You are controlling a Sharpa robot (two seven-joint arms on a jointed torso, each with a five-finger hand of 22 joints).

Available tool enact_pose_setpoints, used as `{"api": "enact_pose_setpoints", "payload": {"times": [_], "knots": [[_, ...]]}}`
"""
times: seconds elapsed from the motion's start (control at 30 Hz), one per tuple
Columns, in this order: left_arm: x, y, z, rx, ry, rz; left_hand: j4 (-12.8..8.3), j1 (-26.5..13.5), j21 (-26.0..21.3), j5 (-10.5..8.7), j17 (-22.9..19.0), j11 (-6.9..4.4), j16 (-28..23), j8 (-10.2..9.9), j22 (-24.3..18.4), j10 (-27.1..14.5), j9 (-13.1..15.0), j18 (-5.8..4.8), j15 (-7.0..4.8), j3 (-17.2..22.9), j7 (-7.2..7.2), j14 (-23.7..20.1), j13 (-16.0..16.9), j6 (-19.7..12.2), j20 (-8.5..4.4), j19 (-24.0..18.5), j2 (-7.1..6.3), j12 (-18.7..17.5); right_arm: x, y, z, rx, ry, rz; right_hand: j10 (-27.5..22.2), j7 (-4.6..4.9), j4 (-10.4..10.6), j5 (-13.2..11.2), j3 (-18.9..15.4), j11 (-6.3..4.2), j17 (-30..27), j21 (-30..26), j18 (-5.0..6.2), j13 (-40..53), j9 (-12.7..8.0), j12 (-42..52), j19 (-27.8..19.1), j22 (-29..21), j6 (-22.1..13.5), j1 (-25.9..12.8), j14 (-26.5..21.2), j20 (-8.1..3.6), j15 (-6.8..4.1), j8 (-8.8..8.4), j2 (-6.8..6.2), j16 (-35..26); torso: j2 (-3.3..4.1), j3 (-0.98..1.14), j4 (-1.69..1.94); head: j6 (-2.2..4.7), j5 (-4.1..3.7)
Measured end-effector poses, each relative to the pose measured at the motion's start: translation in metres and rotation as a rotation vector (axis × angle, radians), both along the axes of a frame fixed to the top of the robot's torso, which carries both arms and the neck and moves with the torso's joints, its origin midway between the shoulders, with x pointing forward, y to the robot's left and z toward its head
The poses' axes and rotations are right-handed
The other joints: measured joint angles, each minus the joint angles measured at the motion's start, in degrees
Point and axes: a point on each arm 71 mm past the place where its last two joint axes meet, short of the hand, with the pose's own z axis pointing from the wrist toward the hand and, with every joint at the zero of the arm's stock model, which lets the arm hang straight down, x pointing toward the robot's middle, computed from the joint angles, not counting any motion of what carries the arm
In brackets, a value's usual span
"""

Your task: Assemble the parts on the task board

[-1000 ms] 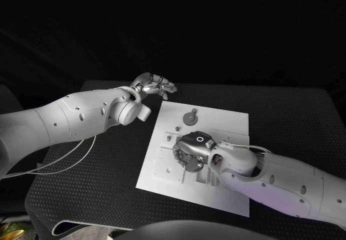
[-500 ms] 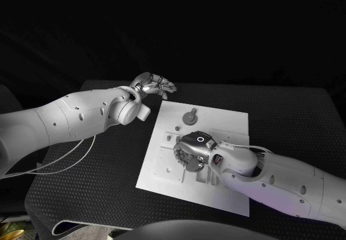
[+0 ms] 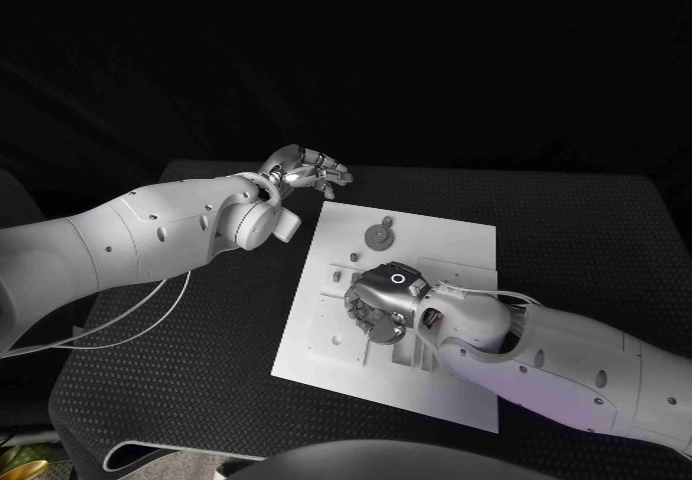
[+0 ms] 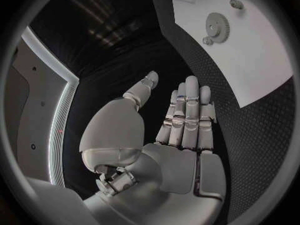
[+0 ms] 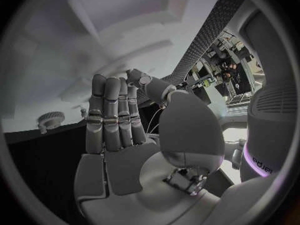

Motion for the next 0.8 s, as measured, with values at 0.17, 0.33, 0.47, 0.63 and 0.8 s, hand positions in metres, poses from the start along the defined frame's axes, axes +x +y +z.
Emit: {"api": "enact_pose_setpoints", "payload": {"times": [0.17, 0.33, 0.47, 0.63, 0.8], "knots": [[-0.0002, -0.0007, 0.0000, -0.001, 0.001, -0.002, 0.00, 0.00, 0.00, 0.00, 0.00, 0.00, 0.00, 0.00, 0.05, 0.00, 0.00, 0.00, 0.00, 0.00, 0.00, 0.00, -0.06, 0.00, 0.00, 0.00, 0.00, 0.00, 0.0004, 0.0033, -0.0035, -0.014, 0.003, 0.003, 0.00, 0.00, 0.00, 0.00, 0.00, 0.00, 0.00, 0.00, -0.24, -0.04, 0.26, 0.00, 0.00, -0.01, 0.00, 0.07, 0.00, 0.00, 0.00, -0.01, 0.07, 0.00, 0.00, -0.02, -0.01, -0.01, -0.14], [-0.0006, -0.0015, 0.0001, -0.001, 0.001, -0.004, 0.00, 0.00, 0.00, 0.00, 0.04, -0.01, 0.00, 0.00, 0.05, 0.01, 0.00, 0.00, 0.00, 0.00, 0.00, 0.00, -0.06, 0.00, 0.00, 0.00, 0.00, 0.00, 0.0008, 0.0035, -0.0056, -0.024, -0.004, 0.007, 0.00, 0.00, 0.00, 0.00, 0.33, 0.00, 0.00, 0.00, -0.25, -0.03, 0.18, 0.05, 0.00, 0.05, -0.01, 0.23, -0.01, 0.00, 0.01, -0.01, 0.23, 0.00, -0.01, -0.02, 0.01, -0.01, -0.29], [-0.0006, -0.0008, 0.0001, -0.001, 0.001, -0.003, 0.00, 0.00, 0.00, 0.00, 0.04, -0.01, 0.00, 0.00, 0.05, 0.01, 0.00, 0.00, 0.00, 0.00, 0.00, 0.00, -0.06, 0.00, 0.00, 0.00, 0.00, 0.00, 0.0009, 0.0030, -0.0058, -0.025, -0.009, 0.010, -0.01, 0.00, 0.00, 0.00, 0.34, -0.01, 0.00, 0.00, -0.24, -0.05, 0.12, 0.22, 0.00, 0.06, -0.01, 0.24, -0.01, 0.00, 0.01, 0.00, 0.23, 0.00, 0.00, -0.02, 0.04, -0.07, -0.36], [-0.0008, -0.0007, 0.0001, -0.001, 0.002, -0.003, 0.00, 0.00, 0.00, 0.00, 0.04, -0.01, 0.00, 0.00, 0.04, 0.01, -0.05, 0.00, 0.00, 0.00, 0.00, 0.00, -0.08, 0.00, 0.00, 0.00, 0.00, 0.00, 0.0011, 0.0024, -0.0059, -0.025, -0.012, 0.010, -0.02, 0.00, 0.01, 0.00, 0.35, -0.02, -0.01, 0.00, -0.23, -0.09, 0.09, 0.22, 0.00, 0.07, -0.01, 0.24, -0.22, 0.00, -0.20, -0.01, 0.23, 0.00, 0.00, -0.02, 0.04, -0.15, -0.40], [-0.0010, 0.0006, 0.0001, 0.000, 0.002, -0.001, 0.00, 0.00, 0.00, 0.00, 0.09, -0.02, 0.00, 0.00, 0.05, 0.01, -0.05, 0.00, 0.00, 0.00, 0.00, 0.00, -0.11, 0.00, 0.00, -0.01, 0.00, 0.00, 0.0023, -0.0003, -0.0066, -0.015, -0.006, 0.006, -0.48, 0.54, 0.42, 0.00, 1.23, 0.41, -0.28, -0.57, -0.23, -0.11, 0.12, -0.56, -0.56, 0.07, -0.57, 0.23, -0.60, 0.53, 0.11, -0.48, 0.22, 0.00, 0.00, 0.00, -0.01, -0.18, -0.41]]}}
